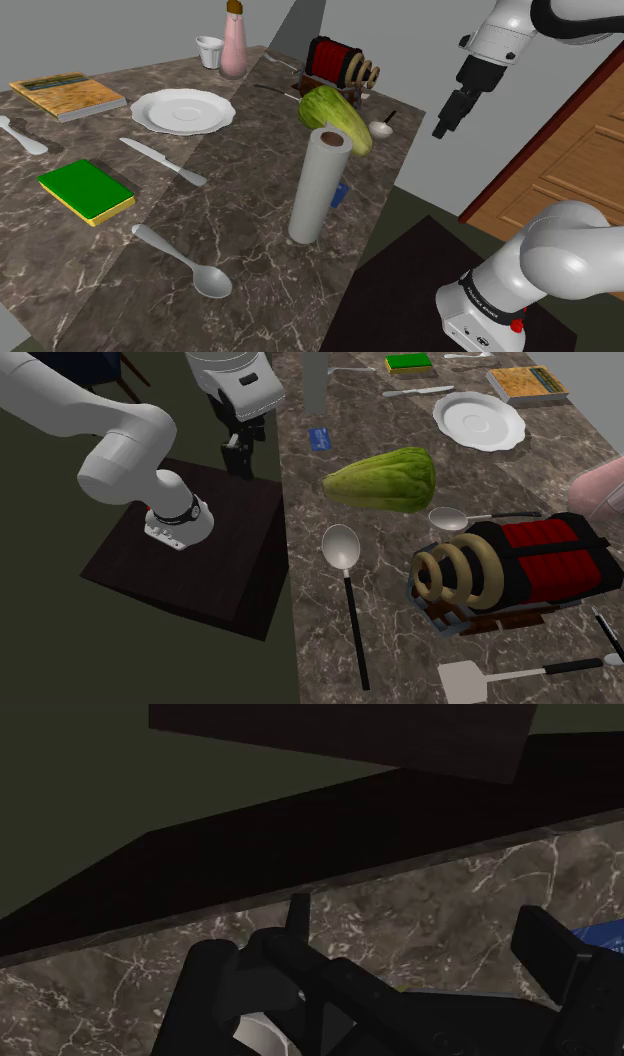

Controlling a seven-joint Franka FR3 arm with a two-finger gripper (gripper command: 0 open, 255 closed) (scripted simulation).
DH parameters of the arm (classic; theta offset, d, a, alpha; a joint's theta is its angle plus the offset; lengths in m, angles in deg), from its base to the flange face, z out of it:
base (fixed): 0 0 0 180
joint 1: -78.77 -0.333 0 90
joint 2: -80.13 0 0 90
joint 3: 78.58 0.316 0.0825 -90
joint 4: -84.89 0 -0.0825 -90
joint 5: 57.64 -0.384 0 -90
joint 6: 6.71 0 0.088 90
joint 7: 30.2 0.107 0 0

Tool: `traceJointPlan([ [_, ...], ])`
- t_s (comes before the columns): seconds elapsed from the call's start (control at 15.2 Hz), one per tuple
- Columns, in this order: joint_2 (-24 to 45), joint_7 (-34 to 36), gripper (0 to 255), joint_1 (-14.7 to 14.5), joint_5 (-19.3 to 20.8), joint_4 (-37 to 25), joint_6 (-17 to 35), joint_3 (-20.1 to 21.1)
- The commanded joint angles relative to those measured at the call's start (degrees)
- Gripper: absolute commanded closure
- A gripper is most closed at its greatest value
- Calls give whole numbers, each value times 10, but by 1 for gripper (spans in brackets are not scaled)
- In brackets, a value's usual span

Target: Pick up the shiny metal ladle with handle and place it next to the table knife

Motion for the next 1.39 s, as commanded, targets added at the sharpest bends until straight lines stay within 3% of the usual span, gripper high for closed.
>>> traceJointPlan([
  [0.0,0,0,0,0,0,0,0,0],
  [0.66,184,238,0,82,-15,-53,178,42],
  [1.32,348,474,0,160,16,-142,293,46],
])
